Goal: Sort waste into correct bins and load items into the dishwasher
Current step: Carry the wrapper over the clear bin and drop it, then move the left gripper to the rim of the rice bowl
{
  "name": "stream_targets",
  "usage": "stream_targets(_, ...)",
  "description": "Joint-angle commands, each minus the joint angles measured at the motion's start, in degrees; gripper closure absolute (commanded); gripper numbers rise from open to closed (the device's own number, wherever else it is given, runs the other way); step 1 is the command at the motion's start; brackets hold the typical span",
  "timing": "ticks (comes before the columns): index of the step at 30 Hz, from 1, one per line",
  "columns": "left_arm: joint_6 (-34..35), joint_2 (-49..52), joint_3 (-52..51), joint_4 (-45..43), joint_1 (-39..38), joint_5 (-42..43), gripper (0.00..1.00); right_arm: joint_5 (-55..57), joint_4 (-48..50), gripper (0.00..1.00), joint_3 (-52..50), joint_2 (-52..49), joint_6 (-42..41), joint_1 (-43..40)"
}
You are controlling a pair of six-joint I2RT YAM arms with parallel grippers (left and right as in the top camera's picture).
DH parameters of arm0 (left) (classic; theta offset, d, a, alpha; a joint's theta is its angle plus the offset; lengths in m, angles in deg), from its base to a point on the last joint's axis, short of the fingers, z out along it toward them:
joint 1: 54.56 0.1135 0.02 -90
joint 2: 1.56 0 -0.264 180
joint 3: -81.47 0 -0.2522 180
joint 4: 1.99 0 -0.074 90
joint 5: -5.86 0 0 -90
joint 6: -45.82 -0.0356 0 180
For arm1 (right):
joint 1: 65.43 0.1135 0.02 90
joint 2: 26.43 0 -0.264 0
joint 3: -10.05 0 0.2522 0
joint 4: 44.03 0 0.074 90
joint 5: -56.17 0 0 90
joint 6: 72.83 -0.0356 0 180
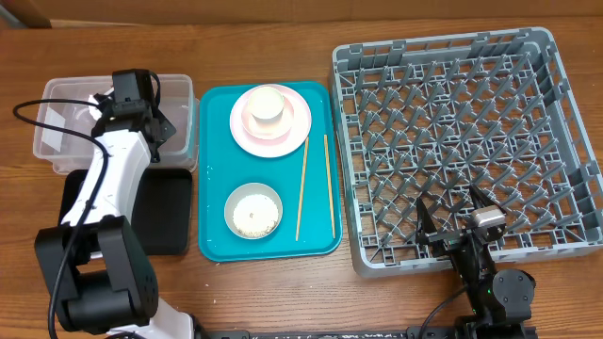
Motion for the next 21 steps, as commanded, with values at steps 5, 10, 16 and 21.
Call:
stream_targets(5, -4.28, -1.09, 2.23, 1.09, 0.31, -0.13, 0.49, -0.31, 0.31, 0.0, -0.61, 0.52, 0.04, -0.17)
stream_targets(10, -5.51, -6.32, 7.63, 9.14, 0.31, 4.13, 0.44, -0.31, 0.33, 0.0, -0.61, 0.52, 0.02, -0.17)
stream_targets(16, -8.44, -12.85, 10.19, 17.81, 0.31, 27.21, 0.41, -0.31, 0.33, 0.0, -0.61, 0.52, 0.02, -0.17)
stream_targets(21, -10.14, -13.77, 10.01, 26.64, -0.94, 40.0, 0.43, -0.28, 0.33, 0.0, -0.61, 0.52, 0.02, -0.17)
